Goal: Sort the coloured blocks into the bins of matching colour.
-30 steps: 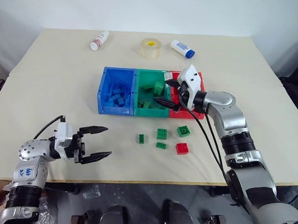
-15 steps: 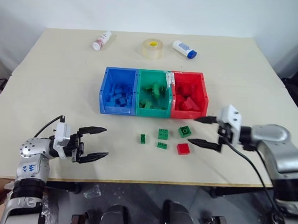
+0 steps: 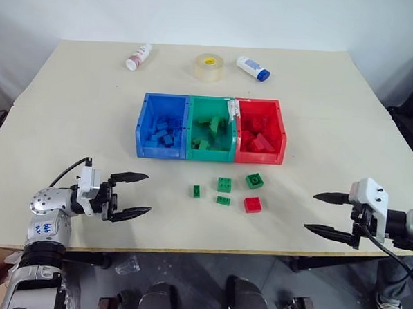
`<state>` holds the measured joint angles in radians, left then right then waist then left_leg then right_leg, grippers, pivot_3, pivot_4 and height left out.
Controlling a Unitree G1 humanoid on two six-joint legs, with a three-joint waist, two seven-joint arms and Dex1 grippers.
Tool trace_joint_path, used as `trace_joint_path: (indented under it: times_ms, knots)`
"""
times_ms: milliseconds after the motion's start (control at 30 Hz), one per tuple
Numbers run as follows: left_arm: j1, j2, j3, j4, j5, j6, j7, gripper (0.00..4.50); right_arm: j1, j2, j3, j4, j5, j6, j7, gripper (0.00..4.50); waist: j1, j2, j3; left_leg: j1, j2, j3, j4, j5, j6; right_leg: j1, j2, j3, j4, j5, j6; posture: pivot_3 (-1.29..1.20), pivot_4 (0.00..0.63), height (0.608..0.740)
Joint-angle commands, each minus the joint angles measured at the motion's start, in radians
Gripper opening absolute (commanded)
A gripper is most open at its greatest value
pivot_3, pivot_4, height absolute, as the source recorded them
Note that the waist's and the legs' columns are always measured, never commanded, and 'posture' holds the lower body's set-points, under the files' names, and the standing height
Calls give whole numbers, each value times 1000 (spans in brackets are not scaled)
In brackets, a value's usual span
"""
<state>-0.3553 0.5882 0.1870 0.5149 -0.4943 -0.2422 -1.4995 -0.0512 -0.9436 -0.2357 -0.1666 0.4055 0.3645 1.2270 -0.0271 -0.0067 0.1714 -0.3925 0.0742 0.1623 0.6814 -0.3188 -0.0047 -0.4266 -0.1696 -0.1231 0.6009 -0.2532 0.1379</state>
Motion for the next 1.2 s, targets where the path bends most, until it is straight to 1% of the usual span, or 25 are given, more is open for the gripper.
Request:
trace_joint_path:
  times_ms: [33,133,233,333,433,533,600,733,767,800,900,1000,1200]
  knots:
    - [-5,2,2,-49,-14,3,-13,4500,-76,51,95,-70,12,36,-39,4449,-2,0,0,0,0,0,0,0,0,0,0,0,0,0,0,0,150,740]
    - [7,-5,-2,-80,-16,11,-2,4500,-175,118,208,-47,-24,57,-74,4449,-1,0,0,0,1,0,0,0,0,0,0,0,0,0,0,0,150,740]
    - [19,-13,-7,-109,-17,17,8,4500,-246,167,298,23,-76,46,-87,4449,-1,0,0,0,0,0,0,0,0,0,0,0,0,0,0,0,150,740]
    - [35,-22,-7,-139,-17,24,19,4500,-286,204,371,88,-128,8,-93,4449,3,0,0,-1,0,0,1,0,0,0,0,-1,0,0,0,0,150,740]
    - [51,-28,-6,-166,-21,31,29,4500,-320,236,407,137,-155,-19,-91,4449,0,0,0,-2,0,0,1,-1,0,0,0,-1,0,0,0,0,150,740]
    - [68,-29,-2,-188,-24,37,42,4500,-337,252,417,159,-161,-33,-83,3847,-2,0,0,-1,1,0,1,-1,0,0,1,-1,0,0,0,0,150,740]
    - [77,-28,2,-198,-25,40,47,4500,-341,260,416,165,-157,-40,-82,3243,-2,0,0,-1,1,0,1,-1,0,0,1,-1,1,0,0,0,150,740]
    - [90,-24,5,-209,-25,44,56,4500,-355,265,407,157,-153,-38,-86,1843,-2,0,0,-1,1,0,1,-1,0,0,1,-1,0,0,0,0,150,740]
    - [92,-23,6,-210,-26,45,58,4500,-360,265,400,148,-146,-31,-86,1593,-1,0,0,-1,1,0,1,-1,0,0,1,-1,0,0,0,0,150,740]
    - [94,-23,7,-213,-27,45,59,4500,-363,265,392,136,-137,-24,-86,1503,-1,0,0,-1,1,0,1,-1,0,0,1,-1,0,0,0,0,150,740]
    - [95,-23,8,-214,-28,46,61,4500,-385,264,362,107,-105,1,-91,1504,-1,0,0,-1,1,0,1,-1,0,0,1,-1,0,0,0,0,150,740]
    - [90,-27,5,-209,-28,45,62,4500,-448,274,314,107,-73,20,-120,1504,-1,0,0,-1,1,0,1,-1,0,0,1,-1,0,0,0,0,150,740]
    - [71,-40,-8,-192,-22,42,61,4500,-664,316,259,307,-98,-44,-186,1504,-3,0,0,-1,2,1,1,-1,0,-1,2,-1,1,0,0,0,150,740]
